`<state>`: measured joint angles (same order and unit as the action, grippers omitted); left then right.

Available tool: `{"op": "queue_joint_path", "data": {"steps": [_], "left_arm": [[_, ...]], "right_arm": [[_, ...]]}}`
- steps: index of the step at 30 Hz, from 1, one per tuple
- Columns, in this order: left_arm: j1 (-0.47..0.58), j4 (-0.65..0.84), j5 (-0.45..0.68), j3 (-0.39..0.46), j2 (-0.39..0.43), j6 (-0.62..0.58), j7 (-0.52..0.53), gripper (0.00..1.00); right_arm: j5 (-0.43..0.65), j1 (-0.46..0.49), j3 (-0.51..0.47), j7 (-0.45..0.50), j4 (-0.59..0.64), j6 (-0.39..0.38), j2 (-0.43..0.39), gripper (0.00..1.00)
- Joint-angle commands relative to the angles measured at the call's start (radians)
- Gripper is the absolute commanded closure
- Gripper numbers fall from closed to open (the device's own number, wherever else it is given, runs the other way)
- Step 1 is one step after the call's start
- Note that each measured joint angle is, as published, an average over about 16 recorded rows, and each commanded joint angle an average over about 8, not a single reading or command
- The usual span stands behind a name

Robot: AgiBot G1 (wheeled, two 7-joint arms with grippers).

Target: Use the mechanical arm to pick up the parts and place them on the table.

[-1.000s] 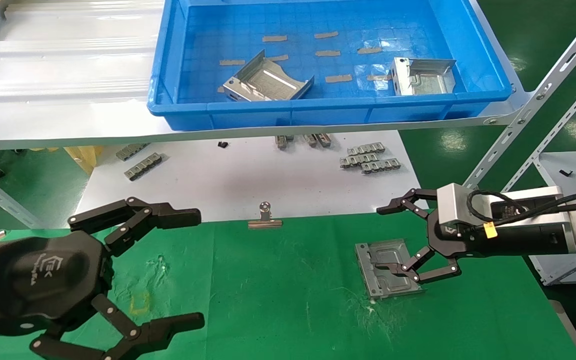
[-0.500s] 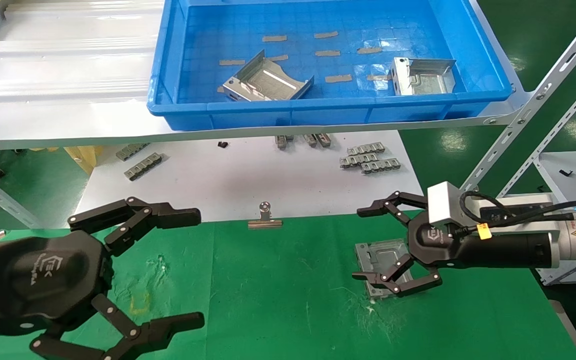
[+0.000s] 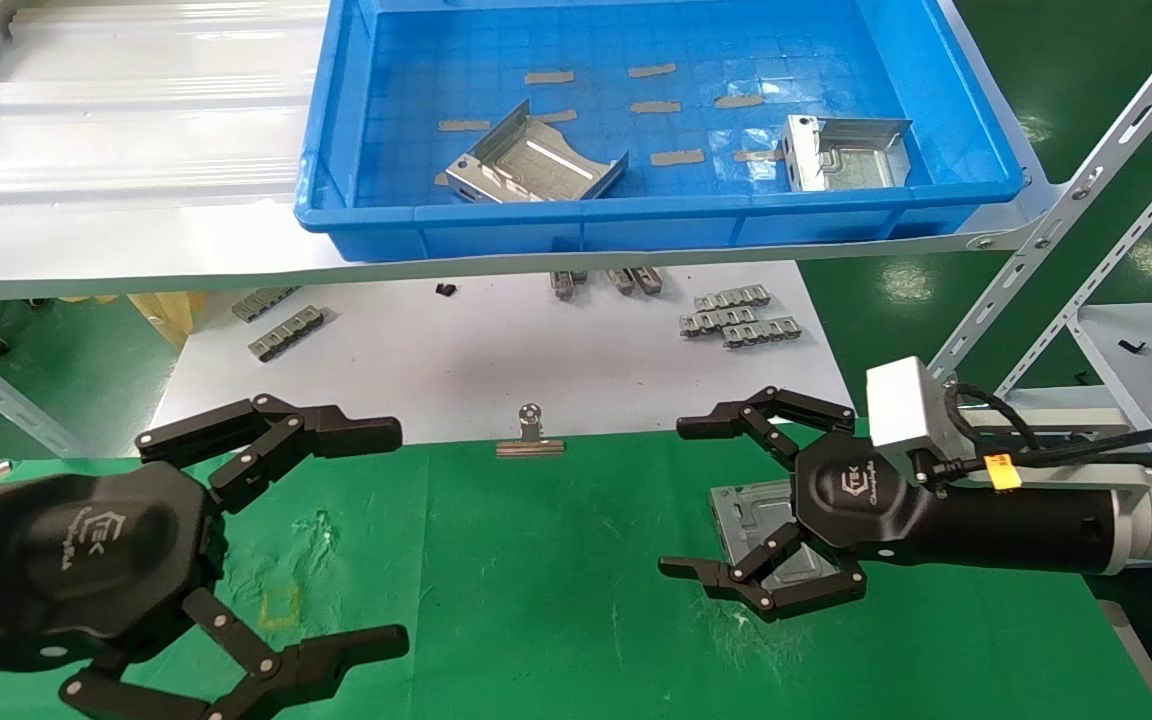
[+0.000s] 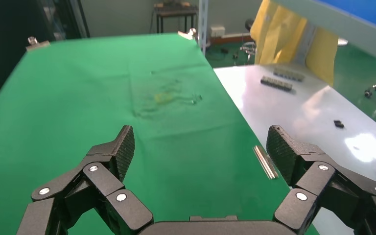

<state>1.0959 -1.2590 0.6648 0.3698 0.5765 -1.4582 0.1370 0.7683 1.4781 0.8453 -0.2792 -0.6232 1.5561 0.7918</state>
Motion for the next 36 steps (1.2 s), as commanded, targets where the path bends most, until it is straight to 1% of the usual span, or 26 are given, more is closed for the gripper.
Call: {"op": "queue_joint_path", "data": {"steps": [1, 29, 36], "left_arm": [[0.0, 0.0, 0.0, 0.0, 0.0, 0.0, 0.0, 0.0], [0.0, 0.0, 0.0, 0.0, 0.0, 0.0, 0.0, 0.0], [0.0, 0.0, 0.0, 0.0, 0.0, 0.0, 0.0, 0.0]], "right_arm": [[-0.002, -0.024, -0.033, 0.028, -0.039, -0.004, -0.011, 0.0], [-0.033, -0.358, -0.502, 0.414, -0.586, -0.054, -0.16, 0.0], [-0.039, -0.416, -0.583, 0.476, -0.682, -0.061, -0.186, 0.0]]}}
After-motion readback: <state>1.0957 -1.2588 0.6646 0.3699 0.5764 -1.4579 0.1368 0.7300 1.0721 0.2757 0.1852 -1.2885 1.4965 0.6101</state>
